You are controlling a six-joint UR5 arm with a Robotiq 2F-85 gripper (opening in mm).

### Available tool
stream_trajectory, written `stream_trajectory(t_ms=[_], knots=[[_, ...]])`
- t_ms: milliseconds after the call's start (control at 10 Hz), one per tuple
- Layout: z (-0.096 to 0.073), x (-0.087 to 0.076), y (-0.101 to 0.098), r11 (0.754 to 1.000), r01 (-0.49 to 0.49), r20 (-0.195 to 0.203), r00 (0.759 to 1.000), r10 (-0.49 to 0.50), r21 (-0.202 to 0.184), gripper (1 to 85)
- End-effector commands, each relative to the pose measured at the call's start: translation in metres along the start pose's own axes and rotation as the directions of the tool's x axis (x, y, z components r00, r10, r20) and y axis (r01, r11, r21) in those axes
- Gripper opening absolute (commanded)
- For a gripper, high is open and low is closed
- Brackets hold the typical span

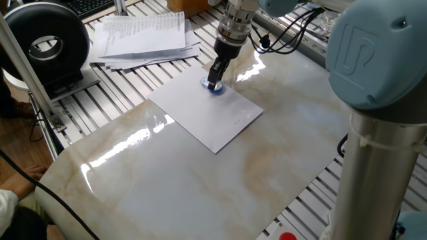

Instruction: Use the correction tape on paper

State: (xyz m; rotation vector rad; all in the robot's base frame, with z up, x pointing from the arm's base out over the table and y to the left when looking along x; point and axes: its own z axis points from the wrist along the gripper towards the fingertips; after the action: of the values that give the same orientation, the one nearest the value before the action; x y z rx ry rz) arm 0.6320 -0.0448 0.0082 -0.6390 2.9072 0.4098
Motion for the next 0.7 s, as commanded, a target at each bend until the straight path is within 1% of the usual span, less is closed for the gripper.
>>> stream_trajectory(t_ms=[0,100,200,400,500,600], knots=[[0.0004,-0.0041,0.0019,1.0,-0.013,0.017,1.0,0.013,-0.016,51.0],[0.0006,-0.0046,0.0033,1.0,-0.015,0.021,1.0,0.016,-0.023,50.0],[0.0007,-0.005,0.0026,1.0,-0.017,0.023,1.0,0.017,-0.022,48.7],[-0.0007,-0.0027,0.0006,1.0,-0.018,0.023,1.0,0.018,-0.021,42.0],[-0.002,-0.0019,0.0015,0.999,-0.023,0.021,1.0,0.023,-0.023,44.3],[-0.0023,-0.002,0.0009,1.0,-0.021,0.021,1.0,0.021,-0.02,44.3]])
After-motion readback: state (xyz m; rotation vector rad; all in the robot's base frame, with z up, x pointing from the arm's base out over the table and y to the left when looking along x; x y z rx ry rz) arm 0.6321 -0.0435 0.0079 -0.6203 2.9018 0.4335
